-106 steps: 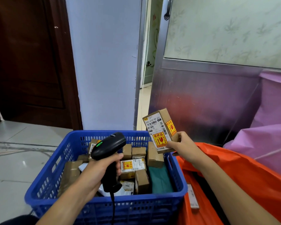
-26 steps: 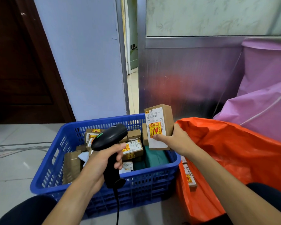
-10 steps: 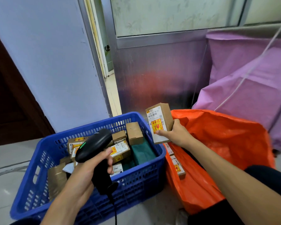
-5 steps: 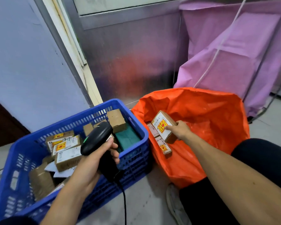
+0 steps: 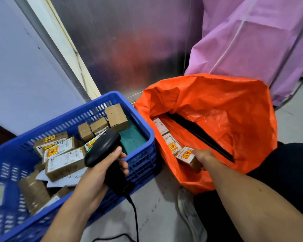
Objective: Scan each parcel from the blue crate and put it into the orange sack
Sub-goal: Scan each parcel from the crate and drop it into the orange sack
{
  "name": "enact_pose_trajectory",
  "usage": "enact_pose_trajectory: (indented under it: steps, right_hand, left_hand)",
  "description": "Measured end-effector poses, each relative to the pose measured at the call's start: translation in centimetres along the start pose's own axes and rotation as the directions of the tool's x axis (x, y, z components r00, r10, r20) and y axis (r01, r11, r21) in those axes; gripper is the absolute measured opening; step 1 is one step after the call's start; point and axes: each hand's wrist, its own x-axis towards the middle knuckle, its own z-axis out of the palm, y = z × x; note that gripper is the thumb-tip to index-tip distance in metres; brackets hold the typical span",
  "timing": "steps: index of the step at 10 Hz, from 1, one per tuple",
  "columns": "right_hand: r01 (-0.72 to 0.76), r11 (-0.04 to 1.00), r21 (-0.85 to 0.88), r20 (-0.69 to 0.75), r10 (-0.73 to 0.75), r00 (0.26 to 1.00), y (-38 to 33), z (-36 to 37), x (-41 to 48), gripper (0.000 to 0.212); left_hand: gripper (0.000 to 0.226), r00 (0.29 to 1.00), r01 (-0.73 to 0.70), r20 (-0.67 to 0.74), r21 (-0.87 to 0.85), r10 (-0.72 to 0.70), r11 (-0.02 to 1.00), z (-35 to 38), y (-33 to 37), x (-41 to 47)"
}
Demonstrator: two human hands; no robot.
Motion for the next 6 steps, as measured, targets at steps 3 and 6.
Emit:
enact_pose_trajectory:
  steps: [3,6]
  right_hand:
    - [-0.051,0.998,-0.028,0.070,0.053,0.996,0.6,1.9,-0.1,0.029]
    - [-0.145,0.986,-0.083,0.026,0.148,0.989,7.8,5.3,12.7,0.041]
  left_hand:
    - [0.046,0.997,0.079,0.002,-0.063,-0.079,0.995,0.0,-1.2,2.6]
    - [0.054,0.996,0.083,0.025,-0.028,-0.082,0.996,0.1,-1.1,2.5]
